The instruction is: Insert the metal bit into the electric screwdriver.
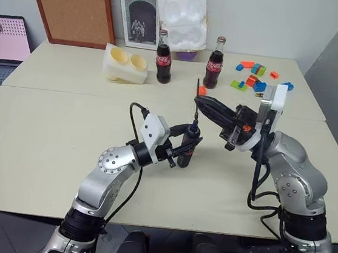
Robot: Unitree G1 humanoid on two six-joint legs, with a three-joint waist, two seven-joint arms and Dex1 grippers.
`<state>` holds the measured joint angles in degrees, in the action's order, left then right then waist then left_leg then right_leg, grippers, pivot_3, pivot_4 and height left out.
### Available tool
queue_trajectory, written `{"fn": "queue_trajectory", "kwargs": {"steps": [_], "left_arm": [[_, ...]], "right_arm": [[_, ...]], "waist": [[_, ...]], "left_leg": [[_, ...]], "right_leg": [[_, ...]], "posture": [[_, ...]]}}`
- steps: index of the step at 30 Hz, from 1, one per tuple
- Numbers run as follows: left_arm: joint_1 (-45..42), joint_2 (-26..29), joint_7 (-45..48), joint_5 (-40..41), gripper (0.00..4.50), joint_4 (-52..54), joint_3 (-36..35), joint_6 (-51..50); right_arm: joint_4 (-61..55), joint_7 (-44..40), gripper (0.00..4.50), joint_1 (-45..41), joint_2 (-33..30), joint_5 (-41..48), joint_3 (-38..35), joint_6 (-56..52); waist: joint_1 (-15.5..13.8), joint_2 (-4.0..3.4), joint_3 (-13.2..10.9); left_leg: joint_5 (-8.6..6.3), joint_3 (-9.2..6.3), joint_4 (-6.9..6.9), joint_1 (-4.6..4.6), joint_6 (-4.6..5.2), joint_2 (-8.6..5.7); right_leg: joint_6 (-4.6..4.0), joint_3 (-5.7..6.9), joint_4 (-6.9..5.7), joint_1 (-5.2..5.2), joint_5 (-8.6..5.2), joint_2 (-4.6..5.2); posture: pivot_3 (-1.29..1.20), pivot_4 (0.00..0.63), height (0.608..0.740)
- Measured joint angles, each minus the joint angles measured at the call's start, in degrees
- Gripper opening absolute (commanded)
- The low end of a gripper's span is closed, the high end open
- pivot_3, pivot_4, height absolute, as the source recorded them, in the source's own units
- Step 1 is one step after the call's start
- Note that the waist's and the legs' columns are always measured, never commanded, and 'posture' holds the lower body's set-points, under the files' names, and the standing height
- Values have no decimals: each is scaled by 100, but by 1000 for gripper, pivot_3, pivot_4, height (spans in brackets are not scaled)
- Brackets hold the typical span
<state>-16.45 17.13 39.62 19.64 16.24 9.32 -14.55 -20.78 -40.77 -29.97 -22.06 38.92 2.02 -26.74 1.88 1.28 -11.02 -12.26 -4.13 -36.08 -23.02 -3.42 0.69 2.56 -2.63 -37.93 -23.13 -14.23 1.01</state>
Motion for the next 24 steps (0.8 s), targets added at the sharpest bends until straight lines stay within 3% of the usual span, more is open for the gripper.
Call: {"fn": "queue_trajectory", "kwargs": {"steps": [24], "left_arm": [[-1, 53, 11, 82, 1656, 0, -40, -25]], "right_arm": [[135, -491, 0, -164, -522, 289, -192, -458]], "waist": [[0, 0, 0]], "left_leg": [[0, 1, 1, 0, 0, 2]], "right_leg": [[-2, 0, 2, 1, -2, -2]], "posture": [[0, 150, 740]]}}
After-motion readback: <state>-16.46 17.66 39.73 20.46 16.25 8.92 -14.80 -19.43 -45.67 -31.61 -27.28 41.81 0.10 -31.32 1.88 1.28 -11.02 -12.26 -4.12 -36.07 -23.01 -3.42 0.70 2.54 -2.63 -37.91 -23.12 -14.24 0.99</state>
